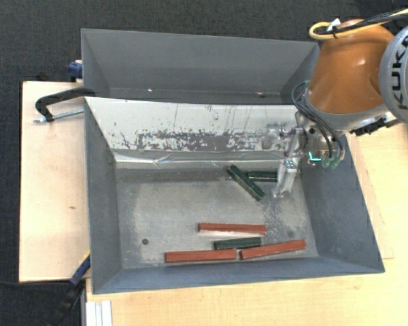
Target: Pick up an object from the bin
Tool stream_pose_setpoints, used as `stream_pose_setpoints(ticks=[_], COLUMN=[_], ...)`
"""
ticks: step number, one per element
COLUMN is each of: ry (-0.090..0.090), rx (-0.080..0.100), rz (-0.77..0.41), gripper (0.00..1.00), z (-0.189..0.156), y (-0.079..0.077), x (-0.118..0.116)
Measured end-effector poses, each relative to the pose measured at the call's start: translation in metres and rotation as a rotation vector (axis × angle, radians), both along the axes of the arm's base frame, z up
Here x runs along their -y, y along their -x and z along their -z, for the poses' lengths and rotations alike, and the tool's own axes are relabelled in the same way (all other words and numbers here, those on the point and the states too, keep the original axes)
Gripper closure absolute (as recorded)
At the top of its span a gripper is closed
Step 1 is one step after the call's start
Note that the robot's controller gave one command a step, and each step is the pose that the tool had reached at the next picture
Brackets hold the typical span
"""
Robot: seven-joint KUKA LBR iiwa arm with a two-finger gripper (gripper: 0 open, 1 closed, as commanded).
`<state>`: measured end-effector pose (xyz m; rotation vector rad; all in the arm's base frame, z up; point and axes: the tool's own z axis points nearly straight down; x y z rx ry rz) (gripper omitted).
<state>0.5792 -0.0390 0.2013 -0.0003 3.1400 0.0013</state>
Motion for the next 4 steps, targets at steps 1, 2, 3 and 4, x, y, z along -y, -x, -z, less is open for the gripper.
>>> stream_pose_setpoints(ticks=[1,2,3,4], ry=[0.000,0.000,0.000,0.000], rx=[0.000,0.005,-0.001,-0.001], rz=[0.000,0.068,0.035,0.035], gripper=[0.00,0.00,1.00,1.00], z=[0.000,0.047,0.130,0.130], y=[0.000,-0.008,-0.011,-0.011], x=[0.000,0.001,-0.020,-0.020])
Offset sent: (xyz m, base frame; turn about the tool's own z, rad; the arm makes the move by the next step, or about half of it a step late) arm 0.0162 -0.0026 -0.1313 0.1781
